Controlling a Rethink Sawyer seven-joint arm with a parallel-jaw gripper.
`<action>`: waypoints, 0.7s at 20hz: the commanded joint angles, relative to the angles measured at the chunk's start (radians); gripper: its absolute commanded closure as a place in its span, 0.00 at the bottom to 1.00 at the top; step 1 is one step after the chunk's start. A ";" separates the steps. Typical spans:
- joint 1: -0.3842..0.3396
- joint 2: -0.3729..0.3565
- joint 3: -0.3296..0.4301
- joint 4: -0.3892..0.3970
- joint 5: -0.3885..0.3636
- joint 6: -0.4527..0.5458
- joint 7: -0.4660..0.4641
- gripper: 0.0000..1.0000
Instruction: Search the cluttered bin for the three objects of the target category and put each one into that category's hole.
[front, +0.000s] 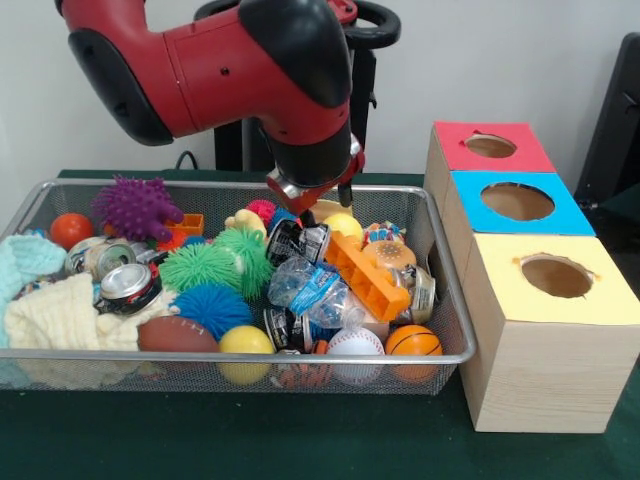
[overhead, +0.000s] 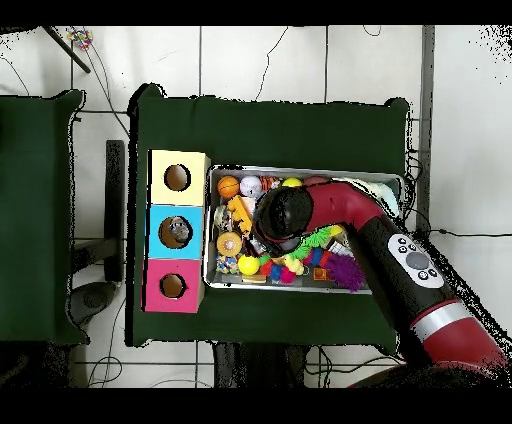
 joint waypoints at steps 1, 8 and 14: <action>0.025 -0.043 0.050 0.048 0.028 -0.206 0.050 0.00; 0.082 -0.123 0.026 -0.007 -0.023 -0.380 0.092 0.00; 0.115 -0.119 -0.002 -0.071 -0.024 -0.381 -0.007 0.00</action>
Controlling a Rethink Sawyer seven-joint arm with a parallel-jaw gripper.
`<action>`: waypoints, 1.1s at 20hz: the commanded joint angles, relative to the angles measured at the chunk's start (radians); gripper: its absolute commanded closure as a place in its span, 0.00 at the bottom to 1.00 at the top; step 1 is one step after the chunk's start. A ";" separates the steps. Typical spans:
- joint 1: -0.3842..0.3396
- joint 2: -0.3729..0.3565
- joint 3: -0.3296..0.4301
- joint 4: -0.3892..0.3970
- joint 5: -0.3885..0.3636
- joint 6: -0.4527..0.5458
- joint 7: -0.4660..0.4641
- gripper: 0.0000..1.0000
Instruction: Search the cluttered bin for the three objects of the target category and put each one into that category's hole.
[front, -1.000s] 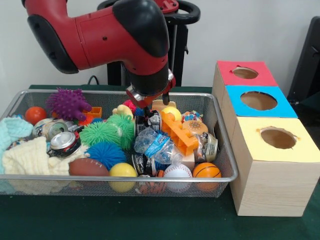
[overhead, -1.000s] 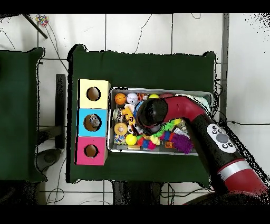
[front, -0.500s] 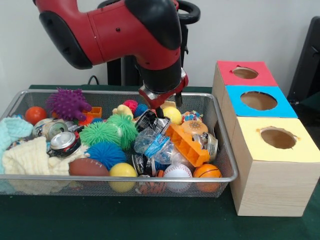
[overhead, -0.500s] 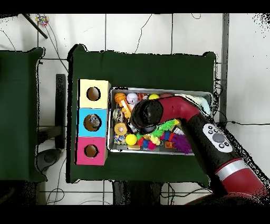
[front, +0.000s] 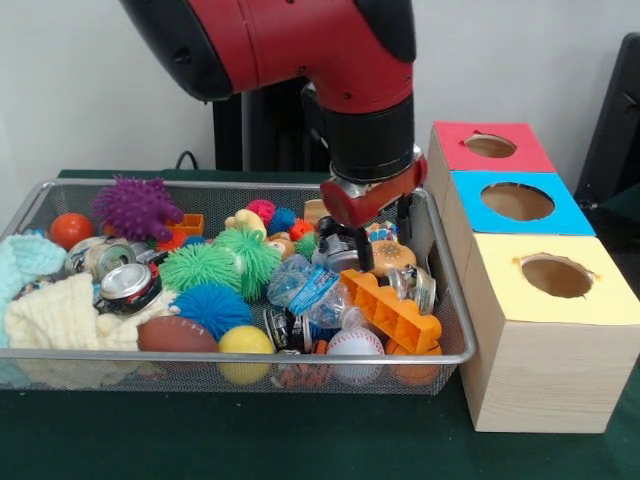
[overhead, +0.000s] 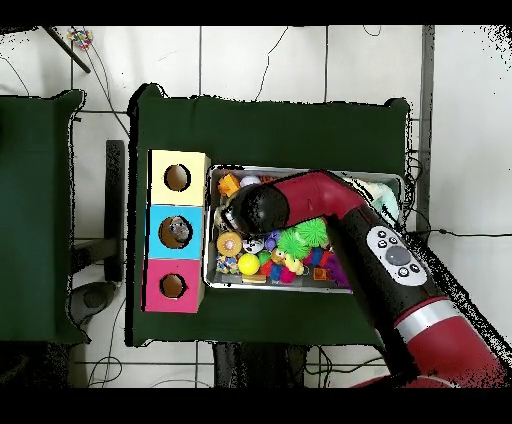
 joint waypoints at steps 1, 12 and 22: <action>0.027 -0.022 -0.004 -0.092 -0.019 -0.031 -0.019 0.00; 0.065 0.021 -0.002 -0.216 0.001 0.100 -0.152 0.00; 0.037 0.088 -0.022 -0.289 -0.009 0.217 -0.271 0.00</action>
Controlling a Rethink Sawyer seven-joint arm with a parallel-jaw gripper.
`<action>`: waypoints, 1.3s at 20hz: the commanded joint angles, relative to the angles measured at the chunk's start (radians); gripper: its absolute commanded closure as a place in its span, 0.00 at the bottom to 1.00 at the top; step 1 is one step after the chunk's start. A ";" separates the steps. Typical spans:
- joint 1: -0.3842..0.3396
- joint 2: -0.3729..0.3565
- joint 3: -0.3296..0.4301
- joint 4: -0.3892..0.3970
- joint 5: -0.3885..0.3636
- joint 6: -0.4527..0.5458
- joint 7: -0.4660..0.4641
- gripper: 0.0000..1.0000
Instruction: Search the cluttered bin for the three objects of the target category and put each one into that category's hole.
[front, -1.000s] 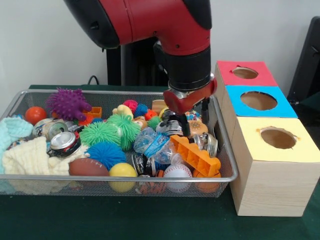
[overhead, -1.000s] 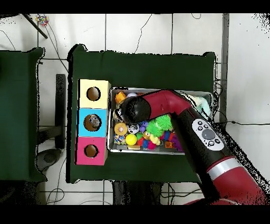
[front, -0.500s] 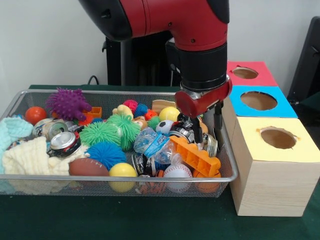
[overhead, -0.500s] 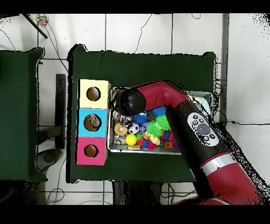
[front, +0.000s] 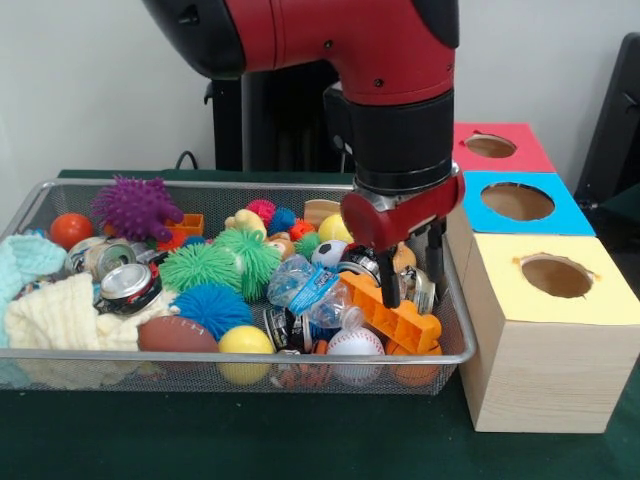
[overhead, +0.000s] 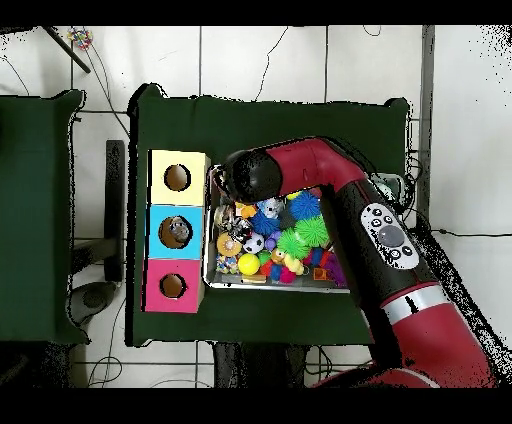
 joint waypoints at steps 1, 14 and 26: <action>-0.025 0.088 -0.023 -0.115 -0.015 0.212 -0.274 0.00; -0.061 0.126 -0.034 -0.096 -0.048 0.324 -0.319 0.00; -0.093 0.128 -0.028 -0.058 -0.104 0.302 -0.337 0.00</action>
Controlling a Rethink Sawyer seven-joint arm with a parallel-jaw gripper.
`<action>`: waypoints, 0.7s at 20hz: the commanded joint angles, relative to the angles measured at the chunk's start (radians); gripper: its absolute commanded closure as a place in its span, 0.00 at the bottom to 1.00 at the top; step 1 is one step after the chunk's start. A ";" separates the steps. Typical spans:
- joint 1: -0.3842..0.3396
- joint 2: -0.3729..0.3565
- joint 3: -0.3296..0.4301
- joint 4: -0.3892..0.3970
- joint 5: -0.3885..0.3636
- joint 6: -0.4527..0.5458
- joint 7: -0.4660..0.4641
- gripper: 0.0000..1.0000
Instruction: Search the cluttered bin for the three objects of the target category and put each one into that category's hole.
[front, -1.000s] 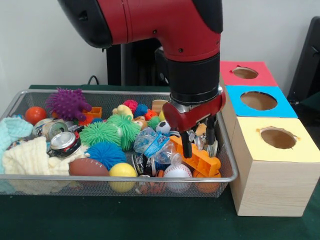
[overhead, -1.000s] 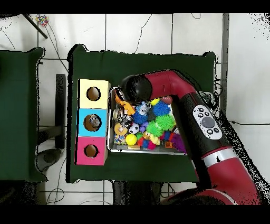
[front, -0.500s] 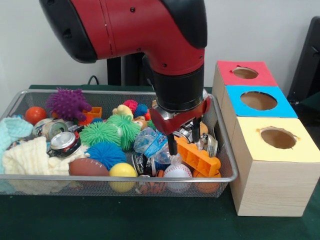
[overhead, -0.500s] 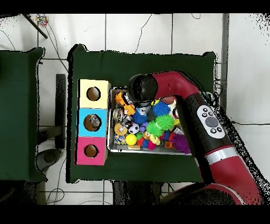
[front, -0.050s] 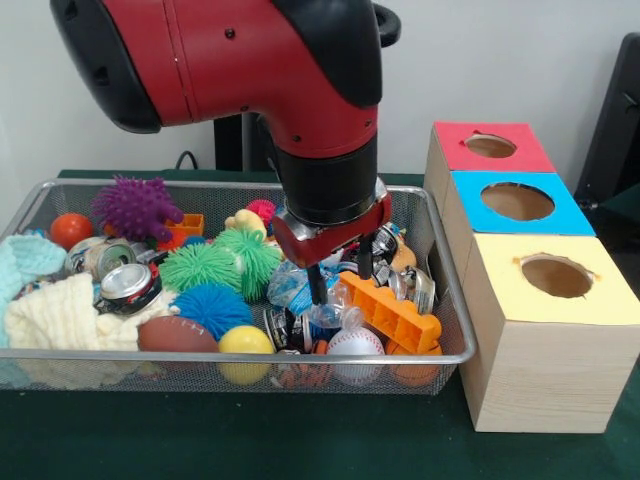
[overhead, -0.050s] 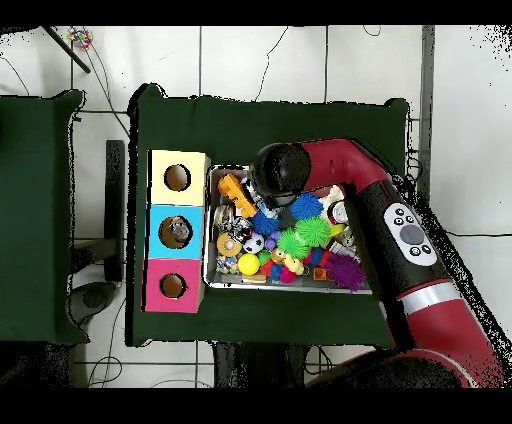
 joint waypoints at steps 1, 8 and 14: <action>-0.032 0.041 -0.026 0.013 -0.082 0.061 -0.344 0.00; -0.059 0.069 -0.015 0.010 -0.107 0.064 -0.384 0.00; -0.063 0.089 -0.023 0.028 -0.130 0.076 -0.384 0.00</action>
